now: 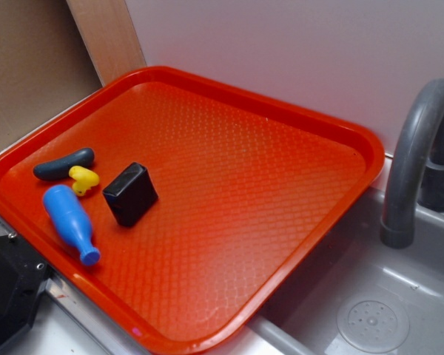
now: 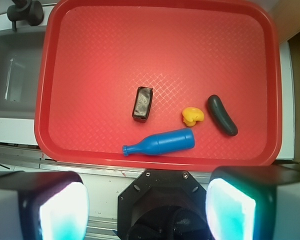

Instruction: Grab the black box.

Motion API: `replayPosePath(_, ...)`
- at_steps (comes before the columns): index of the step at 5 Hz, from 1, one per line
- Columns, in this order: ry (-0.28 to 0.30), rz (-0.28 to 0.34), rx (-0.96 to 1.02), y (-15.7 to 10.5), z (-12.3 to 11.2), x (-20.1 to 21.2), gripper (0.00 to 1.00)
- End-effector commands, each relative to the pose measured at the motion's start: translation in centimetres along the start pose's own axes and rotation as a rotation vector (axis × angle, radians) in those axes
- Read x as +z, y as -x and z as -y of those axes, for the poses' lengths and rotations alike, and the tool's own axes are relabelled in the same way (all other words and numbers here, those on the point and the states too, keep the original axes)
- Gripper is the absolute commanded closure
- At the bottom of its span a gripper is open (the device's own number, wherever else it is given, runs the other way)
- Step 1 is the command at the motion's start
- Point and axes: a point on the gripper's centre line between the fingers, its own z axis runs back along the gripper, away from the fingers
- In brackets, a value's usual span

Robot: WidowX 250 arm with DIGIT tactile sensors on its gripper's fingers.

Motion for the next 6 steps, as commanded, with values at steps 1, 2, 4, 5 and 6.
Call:
replayPosePath(1,0.000,0.000,0.000,0.0,0.0,0.0,0.00)
replayPosePath(2,-0.060,-0.011,0.031,-1.9,-1.1,-4.7,0.00)
replayPosePath(4,-0.066,-0.002,0.078,-4.2,-2.0,-10.3,0.00)
replayPosePath(5,-0.041,-0.069,0.014,-4.4,-0.8,-12.4,0.00)
replayPosePath(6,0.019,-0.118,-0.041,-3.2,0.5,-13.4,0.00)
